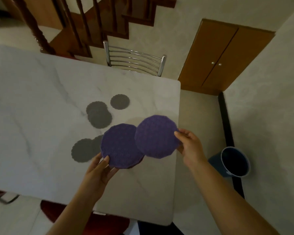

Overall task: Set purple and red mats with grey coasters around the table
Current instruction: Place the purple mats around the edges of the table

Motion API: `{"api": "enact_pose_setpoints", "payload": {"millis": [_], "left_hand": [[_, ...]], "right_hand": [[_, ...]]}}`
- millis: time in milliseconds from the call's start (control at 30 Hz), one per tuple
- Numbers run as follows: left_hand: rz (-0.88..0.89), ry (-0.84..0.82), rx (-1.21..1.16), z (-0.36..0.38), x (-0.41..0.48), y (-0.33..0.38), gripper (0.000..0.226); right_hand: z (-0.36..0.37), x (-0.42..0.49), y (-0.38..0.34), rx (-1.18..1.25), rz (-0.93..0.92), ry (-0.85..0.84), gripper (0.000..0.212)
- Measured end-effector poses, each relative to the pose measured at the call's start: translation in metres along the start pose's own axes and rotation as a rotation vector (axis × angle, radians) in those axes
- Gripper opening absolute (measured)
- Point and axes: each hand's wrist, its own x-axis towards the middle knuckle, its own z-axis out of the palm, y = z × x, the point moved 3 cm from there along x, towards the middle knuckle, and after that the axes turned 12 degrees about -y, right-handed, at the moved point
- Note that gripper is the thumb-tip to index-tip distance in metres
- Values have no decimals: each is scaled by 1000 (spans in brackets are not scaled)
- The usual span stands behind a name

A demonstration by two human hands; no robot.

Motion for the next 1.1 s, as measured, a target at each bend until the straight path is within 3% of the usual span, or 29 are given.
{"api": "enact_pose_setpoints", "payload": {"millis": [133,500,633,733,833,1000,1100], "left_hand": [[53,65,-7,12,3,-1,44],[116,213,-43,21,-7,-16,49],[109,222,-47,27,-6,-22,45],[109,238,-58,28,-4,-21,45],[105,219,-38,32,-1,-21,47],[101,196,-30,40,-5,-21,46],[98,189,-49,39,-9,-23,45]], "right_hand": [[-30,46,-8,119,17,83,16],[-38,139,44,35,211,78,16],[-47,156,54,-227,188,157,20],[-51,161,54,-416,158,176,8],[-53,164,52,-583,120,122,29],[-50,151,47,-806,130,-21,33],[-44,130,31,-814,48,69,32]]}}
